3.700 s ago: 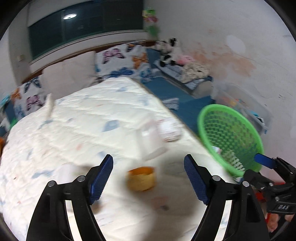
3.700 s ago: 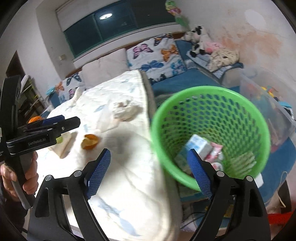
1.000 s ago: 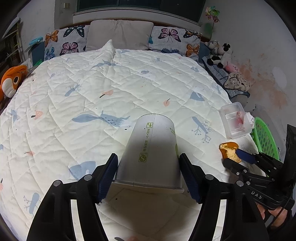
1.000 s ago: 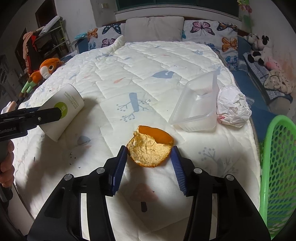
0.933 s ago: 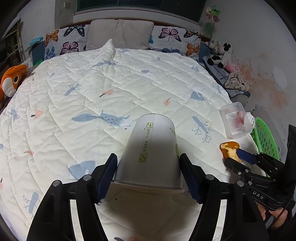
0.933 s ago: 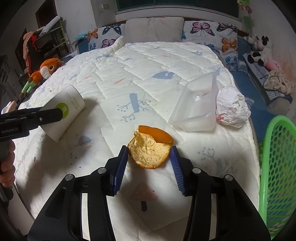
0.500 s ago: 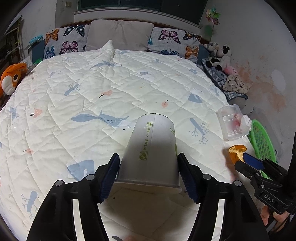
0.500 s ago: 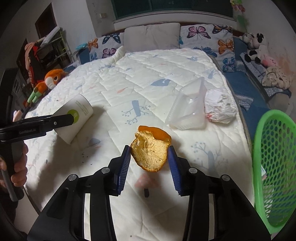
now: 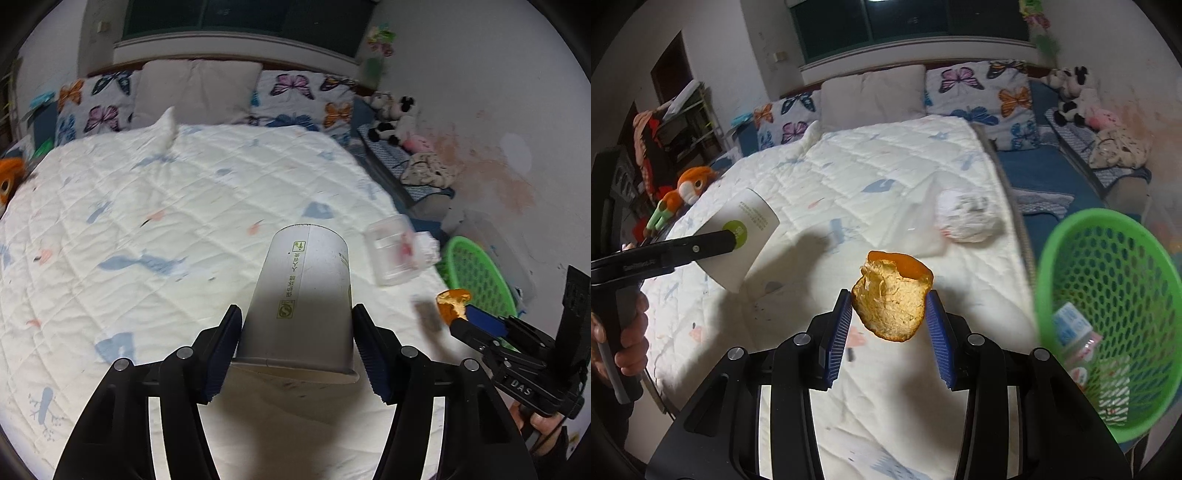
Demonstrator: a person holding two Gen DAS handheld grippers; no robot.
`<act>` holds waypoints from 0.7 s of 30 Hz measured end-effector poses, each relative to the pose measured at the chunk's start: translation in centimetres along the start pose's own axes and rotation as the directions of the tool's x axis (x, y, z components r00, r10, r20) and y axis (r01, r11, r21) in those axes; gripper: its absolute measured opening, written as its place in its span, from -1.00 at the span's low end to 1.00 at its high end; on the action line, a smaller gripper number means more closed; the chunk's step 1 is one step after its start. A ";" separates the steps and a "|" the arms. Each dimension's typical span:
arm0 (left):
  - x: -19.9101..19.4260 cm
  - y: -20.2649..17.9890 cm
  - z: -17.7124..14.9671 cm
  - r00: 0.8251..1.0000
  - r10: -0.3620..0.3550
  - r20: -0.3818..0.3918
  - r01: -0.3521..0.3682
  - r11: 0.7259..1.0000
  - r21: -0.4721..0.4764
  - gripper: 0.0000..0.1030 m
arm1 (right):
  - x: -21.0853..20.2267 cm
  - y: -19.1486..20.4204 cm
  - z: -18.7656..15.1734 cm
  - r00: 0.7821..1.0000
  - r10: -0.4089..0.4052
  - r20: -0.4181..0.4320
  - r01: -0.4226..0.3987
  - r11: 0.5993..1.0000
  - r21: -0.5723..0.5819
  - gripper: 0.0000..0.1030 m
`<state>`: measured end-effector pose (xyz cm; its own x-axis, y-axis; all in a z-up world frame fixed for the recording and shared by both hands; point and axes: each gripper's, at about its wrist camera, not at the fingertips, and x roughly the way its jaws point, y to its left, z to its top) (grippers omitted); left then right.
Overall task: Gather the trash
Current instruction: 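Carry the peel and cup to the basket and release both into it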
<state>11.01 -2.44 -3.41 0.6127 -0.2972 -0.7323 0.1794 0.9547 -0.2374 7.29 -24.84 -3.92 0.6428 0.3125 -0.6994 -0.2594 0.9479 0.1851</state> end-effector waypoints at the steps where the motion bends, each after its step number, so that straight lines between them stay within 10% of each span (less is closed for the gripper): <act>1: 0.0 -0.6 0.1 1.000 -0.005 0.002 0.005 1.000 0.010 0.15 | -0.3 -0.5 -0.1 1.000 -0.011 0.005 0.011 1.000 0.009 -0.19; 21: 3.0 -14.2 2.4 0.989 -0.147 0.018 0.139 0.964 0.229 0.15 | -5.7 -10.3 -2.2 0.980 -0.195 0.036 0.187 0.969 0.160 -0.19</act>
<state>12.12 -16.81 -0.69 0.5937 -0.4341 -0.6776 0.4339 0.8818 -0.1847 4.70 -36.51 -3.37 0.7066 0.1235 -0.6968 -0.0161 0.9872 0.1587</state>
